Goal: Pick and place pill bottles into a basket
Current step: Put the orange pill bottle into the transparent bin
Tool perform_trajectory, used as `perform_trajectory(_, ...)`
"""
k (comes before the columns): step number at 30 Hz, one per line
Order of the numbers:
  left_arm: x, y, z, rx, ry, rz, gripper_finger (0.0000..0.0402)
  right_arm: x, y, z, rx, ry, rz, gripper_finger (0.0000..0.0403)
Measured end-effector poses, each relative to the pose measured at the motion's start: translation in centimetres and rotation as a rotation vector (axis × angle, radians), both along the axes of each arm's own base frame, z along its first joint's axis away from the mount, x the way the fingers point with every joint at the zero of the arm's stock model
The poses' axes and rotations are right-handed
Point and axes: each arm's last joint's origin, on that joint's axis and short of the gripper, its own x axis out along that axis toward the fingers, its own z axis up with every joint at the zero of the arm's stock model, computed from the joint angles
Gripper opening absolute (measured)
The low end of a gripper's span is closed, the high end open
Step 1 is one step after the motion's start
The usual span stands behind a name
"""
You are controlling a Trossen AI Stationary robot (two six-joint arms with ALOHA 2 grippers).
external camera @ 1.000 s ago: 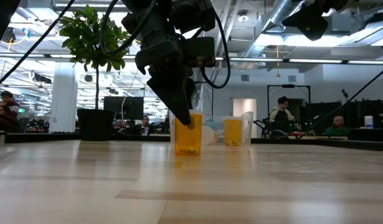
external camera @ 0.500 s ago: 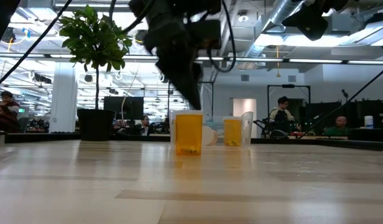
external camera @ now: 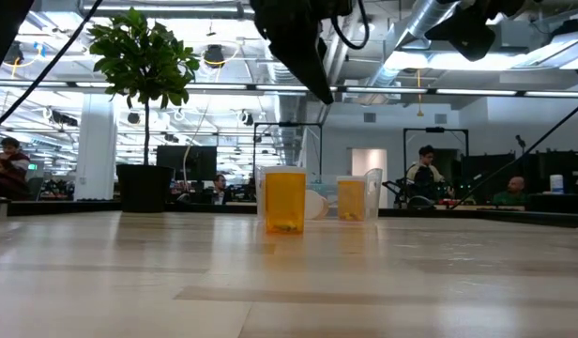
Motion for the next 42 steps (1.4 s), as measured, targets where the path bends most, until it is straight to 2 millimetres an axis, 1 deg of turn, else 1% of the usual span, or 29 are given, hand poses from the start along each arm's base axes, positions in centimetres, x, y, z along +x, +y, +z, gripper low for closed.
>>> perform_trajectory(7,-0.2,3.5,0.2,0.004,0.009,0.069,0.0229,0.0,0.0,0.0,-0.012,-0.001,-0.007,0.0234)
perform_trajectory(10,-0.5,3.8,0.0,-0.075,0.039,0.080,0.0229,0.0,0.0,0.0,0.007,0.001,-0.009,0.0234)
perform_trajectory(13,-0.8,2.6,-0.2,-0.141,0.089,0.034,0.0229,-0.1,0.0,-0.2,0.010,0.019,-0.011,0.0234)
perform_trajectory(17,-1.4,0.5,-0.5,-0.125,0.160,-0.019,0.0230,-0.2,0.0,-0.3,0.006,0.040,-0.011,0.0234)
perform_trajectory(20,-1.5,-1.0,-0.6,-0.100,0.171,-0.046,0.0242,-0.2,0.0,-0.3,0.007,0.040,-0.011,0.0234)
perform_trajectory(23,-1.5,-2.1,-0.6,-0.072,0.169,-0.061,0.0263,-0.2,0.0,-0.3,0.006,0.040,-0.011,0.0234)
perform_trajectory(26,-0.9,-3.0,-1.8,-0.051,0.188,-0.075,0.0289,-0.2,0.0,-0.3,0.007,0.040,-0.011,0.0234)
perform_trajectory(31,0.1,-4.9,-5.2,-0.052,0.284,-0.116,0.0327,-0.2,-0.1,-0.4,0.005,0.047,-0.011,0.0234)
perform_trajectory(33,0.2,-5.1,-6.0,-0.088,0.308,-0.119,0.0336,-0.2,0.0,-0.4,0.006,0.047,-0.010,0.0234)
perform_trajectory(35,0.3,-5.1,-5.9,-0.097,0.303,-0.115,0.0341,-0.2,-0.1,-0.4,0.005,0.048,-0.011,0.0234)
perform_trajectory(38,0.3,-4.9,-5.8,-0.063,0.298,-0.106,0.0343,-0.2,0.0,-0.4,0.004,0.053,-0.010,0.0234)
perform_trajectory(42,0.2,-5.3,-5.8,-0.014,0.294,-0.105,0.0343,-0.3,0.0,-0.5,0.003,0.063,-0.010,0.0234)
